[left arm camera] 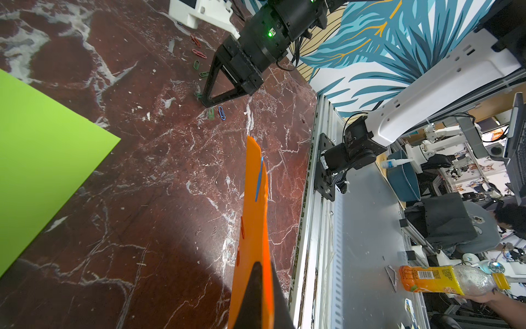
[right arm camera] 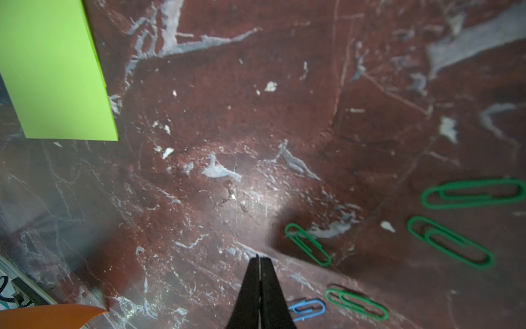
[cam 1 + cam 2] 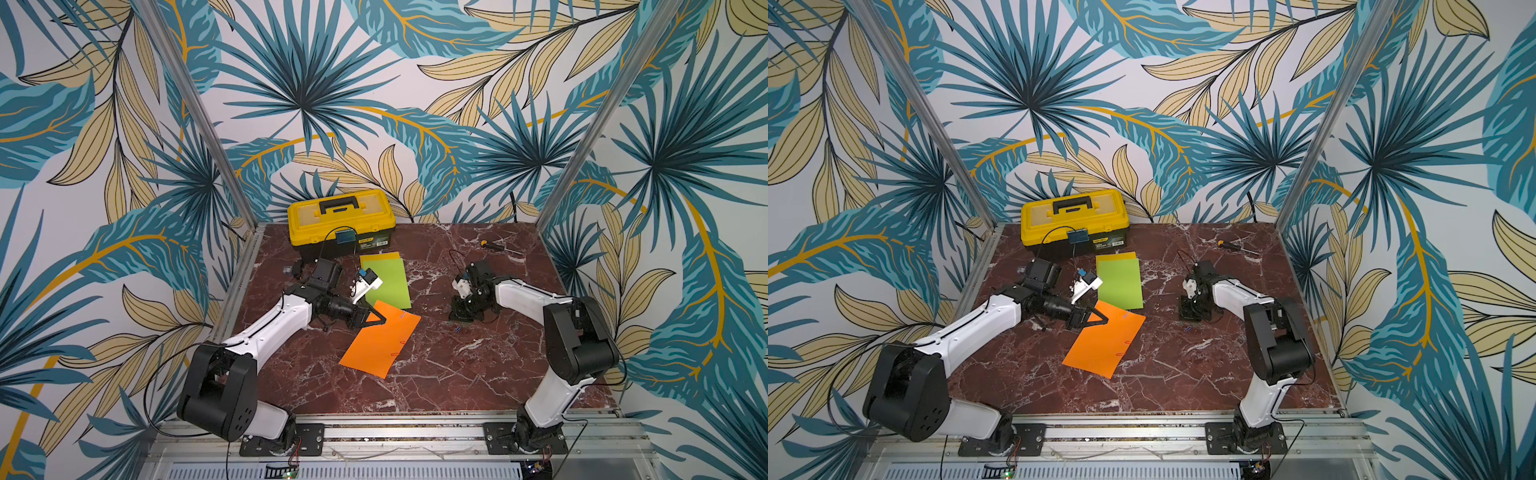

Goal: Unclip the paperclips from the documents
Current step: Place the paper clip at the center of the board.

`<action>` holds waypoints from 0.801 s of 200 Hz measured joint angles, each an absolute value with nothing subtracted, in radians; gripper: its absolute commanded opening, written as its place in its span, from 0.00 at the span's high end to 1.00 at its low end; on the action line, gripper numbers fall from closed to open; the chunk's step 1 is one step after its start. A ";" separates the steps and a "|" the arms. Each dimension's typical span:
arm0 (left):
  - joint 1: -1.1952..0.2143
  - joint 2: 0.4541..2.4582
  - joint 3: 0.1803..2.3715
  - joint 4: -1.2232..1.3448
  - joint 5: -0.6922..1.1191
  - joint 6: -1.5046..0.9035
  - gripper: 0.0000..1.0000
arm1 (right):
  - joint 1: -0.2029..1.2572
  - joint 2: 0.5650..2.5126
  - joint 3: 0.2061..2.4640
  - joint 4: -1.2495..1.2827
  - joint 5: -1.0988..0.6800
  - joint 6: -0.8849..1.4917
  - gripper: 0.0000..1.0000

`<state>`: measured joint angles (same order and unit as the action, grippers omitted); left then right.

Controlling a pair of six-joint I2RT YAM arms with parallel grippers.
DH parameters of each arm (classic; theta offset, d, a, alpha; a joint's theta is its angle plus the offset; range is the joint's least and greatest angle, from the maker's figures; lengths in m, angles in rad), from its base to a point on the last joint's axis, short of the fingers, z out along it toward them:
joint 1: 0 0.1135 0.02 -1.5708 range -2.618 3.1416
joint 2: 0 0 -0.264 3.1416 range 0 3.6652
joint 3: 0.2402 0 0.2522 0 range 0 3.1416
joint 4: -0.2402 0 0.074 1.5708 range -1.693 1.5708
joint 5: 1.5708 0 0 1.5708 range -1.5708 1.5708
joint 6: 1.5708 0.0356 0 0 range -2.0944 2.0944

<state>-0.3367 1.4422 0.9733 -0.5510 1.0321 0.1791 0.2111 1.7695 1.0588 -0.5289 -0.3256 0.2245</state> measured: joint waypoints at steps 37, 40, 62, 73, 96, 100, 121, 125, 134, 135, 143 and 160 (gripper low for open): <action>-0.337 1.442 0.973 -0.551 1.032 0.179 1.00 | 0.211 1.769 1.059 -0.546 -0.303 0.223 0.83; -0.337 1.442 0.973 -0.551 1.032 0.179 1.00 | 0.211 1.769 1.060 -0.548 -0.302 0.223 0.83; -0.337 1.442 0.973 -0.551 1.031 0.179 1.00 | 0.211 1.769 1.063 -0.559 -0.292 0.220 0.81; -0.337 1.442 0.973 -0.551 1.031 0.179 1.00 | 0.211 1.769 1.065 -0.560 -0.291 0.216 0.80; -0.337 1.442 0.973 -0.551 1.031 0.179 1.00 | 0.211 1.768 1.068 -0.562 -0.292 0.208 0.78; -0.337 1.442 0.973 -0.551 1.031 0.179 1.00 | 0.211 1.767 1.068 -0.563 -0.292 0.206 0.77; -0.337 1.442 0.973 -0.551 1.031 0.179 1.00 | 0.211 1.748 1.068 -0.562 -0.302 0.194 0.73; -0.337 1.442 0.973 -0.551 1.031 0.178 1.00 | 0.211 1.740 1.068 -0.560 -0.307 0.191 0.72; -0.337 1.442 0.974 -0.551 1.031 0.178 1.00 | 0.211 1.720 1.065 -0.550 -0.321 0.183 0.69; -0.337 1.442 0.974 -0.551 1.031 0.178 1.00 | 0.211 1.716 1.064 -0.549 -0.324 0.182 0.68; -0.337 1.442 0.976 -0.553 1.032 0.178 1.00 | 0.211 1.691 1.055 -0.529 -0.346 0.175 0.65; -0.334 1.442 0.990 -0.557 1.034 0.176 1.00 | 0.213 1.615 1.006 -0.458 -0.408 0.162 0.60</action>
<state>-0.3344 1.4422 0.9897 -0.5571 1.0340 0.1761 0.2131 1.6150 1.0058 -0.4583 -0.4084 0.1623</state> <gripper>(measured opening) 0.047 0.378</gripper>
